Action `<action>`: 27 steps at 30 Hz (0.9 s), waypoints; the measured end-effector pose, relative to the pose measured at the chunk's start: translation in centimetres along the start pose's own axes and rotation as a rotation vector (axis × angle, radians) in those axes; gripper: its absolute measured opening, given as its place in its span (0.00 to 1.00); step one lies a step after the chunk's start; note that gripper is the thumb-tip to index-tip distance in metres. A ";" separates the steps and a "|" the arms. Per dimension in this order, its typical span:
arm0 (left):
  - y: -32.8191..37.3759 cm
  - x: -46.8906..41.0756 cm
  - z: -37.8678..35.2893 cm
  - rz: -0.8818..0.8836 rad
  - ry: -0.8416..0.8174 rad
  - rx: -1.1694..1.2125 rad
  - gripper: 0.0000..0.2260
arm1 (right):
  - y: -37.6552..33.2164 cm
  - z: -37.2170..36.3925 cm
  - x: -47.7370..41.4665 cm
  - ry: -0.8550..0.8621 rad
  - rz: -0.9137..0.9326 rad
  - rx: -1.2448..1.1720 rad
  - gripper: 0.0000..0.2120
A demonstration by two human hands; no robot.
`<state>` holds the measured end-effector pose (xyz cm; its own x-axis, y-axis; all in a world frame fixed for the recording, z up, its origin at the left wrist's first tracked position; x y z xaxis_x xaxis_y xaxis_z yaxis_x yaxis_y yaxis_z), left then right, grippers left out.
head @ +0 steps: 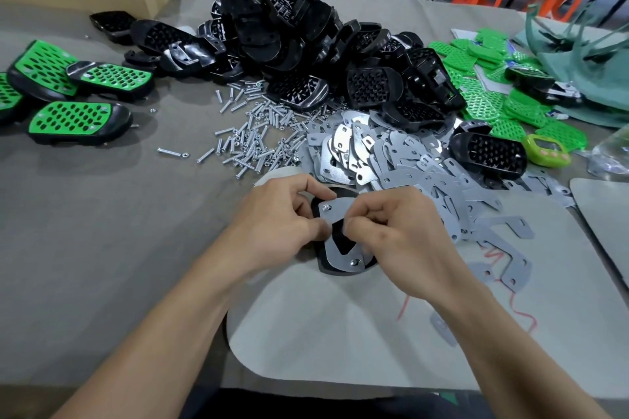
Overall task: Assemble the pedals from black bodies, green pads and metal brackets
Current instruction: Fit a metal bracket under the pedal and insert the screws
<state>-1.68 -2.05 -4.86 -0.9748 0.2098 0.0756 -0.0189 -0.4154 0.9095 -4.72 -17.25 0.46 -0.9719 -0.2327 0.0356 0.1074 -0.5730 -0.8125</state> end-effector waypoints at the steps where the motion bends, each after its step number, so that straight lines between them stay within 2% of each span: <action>1: 0.1 0.0 0.0 0.000 0.001 0.001 0.14 | 0.0 0.0 0.0 0.003 0.002 -0.021 0.10; 3: 0.2 0.0 0.0 0.004 0.004 -0.006 0.13 | -0.1 -0.3 0.0 -0.015 0.009 -0.013 0.18; 4: 0.2 0.1 0.0 0.007 0.004 -0.011 0.13 | -0.1 -0.4 -0.1 -0.019 0.011 0.004 0.20; 7: 0.2 0.1 0.0 0.012 0.000 -0.040 0.14 | 0.0 0.0 -0.4 0.014 -0.003 0.048 0.11; 9: 0.1 0.1 0.0 0.013 -0.002 -0.049 0.15 | 0.0 0.3 -0.4 0.040 -0.007 0.049 0.10; 14: 0.2 0.1 -0.1 0.027 -0.001 -0.025 0.15 | -0.6 -0.6 -0.1 0.016 0.022 0.054 0.18; 18: 0.3 0.1 -0.3 0.035 -0.024 -0.053 0.17 | -0.5 0.1 -0.8 0.060 -0.021 0.071 0.14; 24: 0.2 0.1 -0.2 0.033 0.000 -0.080 0.17 | -1.9 -0.3 -2.0 0.023 0.002 0.471 0.06; 27: -0.1 0.0 -0.4 0.047 -0.019 -0.079 0.16 | -4.3 -1.2 -2.6 -0.045 0.096 0.829 0.04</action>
<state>-1.78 -2.38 -5.10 -0.9707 0.2049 0.1257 0.0085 -0.4936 0.8697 -2.90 -13.24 3.18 -0.9431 -0.3315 0.0257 0.3262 -0.9374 -0.1219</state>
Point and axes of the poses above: each hand's wrist, its own x-axis away from the middle knuckle, its own z-axis out of the back of the hand, y = z × x, the point moved 8 cm from there along -x, towards the middle knuckle, and after that the axes turned 1 degree about -y, right-handed, at the moved point
